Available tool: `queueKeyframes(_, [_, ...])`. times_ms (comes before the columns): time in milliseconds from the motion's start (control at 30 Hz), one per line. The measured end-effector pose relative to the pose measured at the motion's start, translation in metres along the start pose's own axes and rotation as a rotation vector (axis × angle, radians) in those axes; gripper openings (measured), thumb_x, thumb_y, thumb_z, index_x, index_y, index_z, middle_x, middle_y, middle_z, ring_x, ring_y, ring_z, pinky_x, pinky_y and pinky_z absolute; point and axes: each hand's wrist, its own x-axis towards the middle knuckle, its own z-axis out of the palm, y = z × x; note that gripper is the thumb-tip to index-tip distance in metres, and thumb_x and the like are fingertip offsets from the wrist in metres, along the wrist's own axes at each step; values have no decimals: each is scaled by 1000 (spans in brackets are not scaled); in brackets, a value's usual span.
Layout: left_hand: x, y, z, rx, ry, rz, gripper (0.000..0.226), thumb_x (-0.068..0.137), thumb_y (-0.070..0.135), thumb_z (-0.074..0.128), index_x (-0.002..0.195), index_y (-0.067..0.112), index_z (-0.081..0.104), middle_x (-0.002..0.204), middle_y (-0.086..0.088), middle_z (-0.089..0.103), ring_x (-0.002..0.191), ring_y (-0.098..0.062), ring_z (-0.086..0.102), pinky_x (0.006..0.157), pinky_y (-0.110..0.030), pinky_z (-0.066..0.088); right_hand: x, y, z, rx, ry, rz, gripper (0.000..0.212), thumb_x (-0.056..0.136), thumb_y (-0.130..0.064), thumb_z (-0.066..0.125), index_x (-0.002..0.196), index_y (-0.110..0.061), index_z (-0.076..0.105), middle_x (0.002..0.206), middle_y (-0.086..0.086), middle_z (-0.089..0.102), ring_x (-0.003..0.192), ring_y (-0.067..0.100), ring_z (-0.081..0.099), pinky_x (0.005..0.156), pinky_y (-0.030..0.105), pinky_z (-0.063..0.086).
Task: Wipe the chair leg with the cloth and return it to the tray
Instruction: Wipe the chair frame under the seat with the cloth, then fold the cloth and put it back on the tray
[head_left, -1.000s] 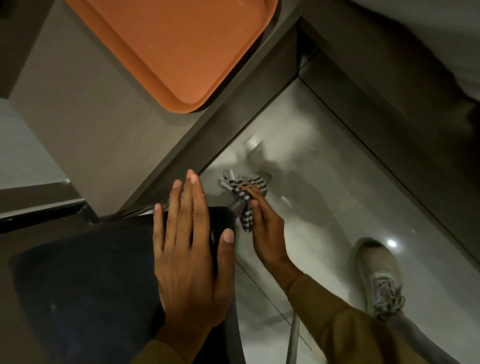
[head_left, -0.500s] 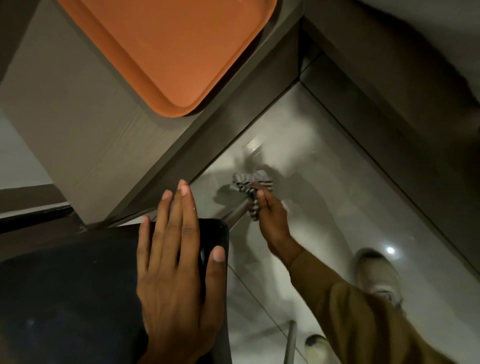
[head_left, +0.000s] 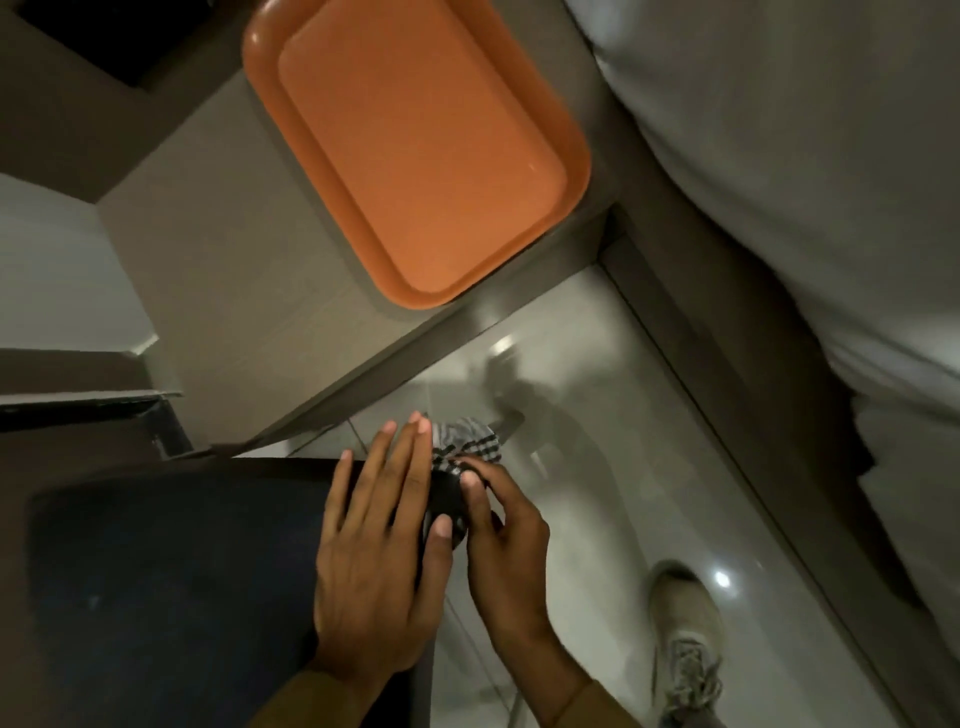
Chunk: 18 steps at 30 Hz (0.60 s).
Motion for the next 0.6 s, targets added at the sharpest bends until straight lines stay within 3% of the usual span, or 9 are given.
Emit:
queueKeyframes(67, [-1,0,1,-28,12,-9,67,107,36,30,170,13,27,179,-1,30,168,-17,22,135,-53,21,2,-12,-7,-57,-20,-51,21,108,-21,57,110,-21,78,108,-5,81,105,8,76,88,22,63])
queueKeyframes(133, [-1,-1,2,-63,27,-12,67,108,37,29,171,14,24,179,0,28,169,-14,19,137,-50,17,6,-24,-17,-71,-44,-74,22,108,-16,56,105,-22,77,104,-4,81,100,8,77,86,18,60])
queueKeyframes(267, [-3,-3,2,-168,60,-35,70,109,39,30,173,16,15,181,2,22,169,-11,18,138,-44,13,18,-56,-44,107,-57,28,26,110,-16,51,107,-28,75,105,-1,83,100,12,79,79,22,63])
queueKeyframes(367, [-4,1,-5,-247,52,-57,72,109,44,32,172,15,15,181,1,22,167,-12,23,138,-42,15,28,-96,-63,285,-53,183,28,112,-15,46,124,-14,71,121,7,81,117,30,76,95,40,64])
queueKeyframes(433, [0,4,-13,-296,50,-75,74,108,49,34,172,17,17,180,3,25,165,-13,29,137,-42,16,32,-133,-74,397,-160,294,40,114,-24,39,126,-13,75,130,11,78,121,28,75,97,41,63])
queueKeyframes(500, [5,13,-23,-580,65,-253,75,104,58,35,172,37,13,178,17,25,165,-5,25,138,-38,14,31,-170,-86,464,-323,376,52,113,-43,33,127,-20,77,134,7,76,123,22,75,91,32,66])
queueKeyframes(533, [10,17,-33,-856,55,-402,76,99,64,38,169,48,13,175,30,26,163,3,22,139,-37,13,30,-188,-89,455,-381,398,56,111,-52,33,132,-20,74,139,8,74,128,23,72,94,34,65])
queueKeyframes(600, [27,26,-55,-1384,31,-623,82,90,74,46,166,51,26,162,49,33,154,20,26,139,-41,12,29,-220,-88,339,-419,396,59,106,-57,45,141,-14,66,142,16,70,132,32,68,103,44,62])
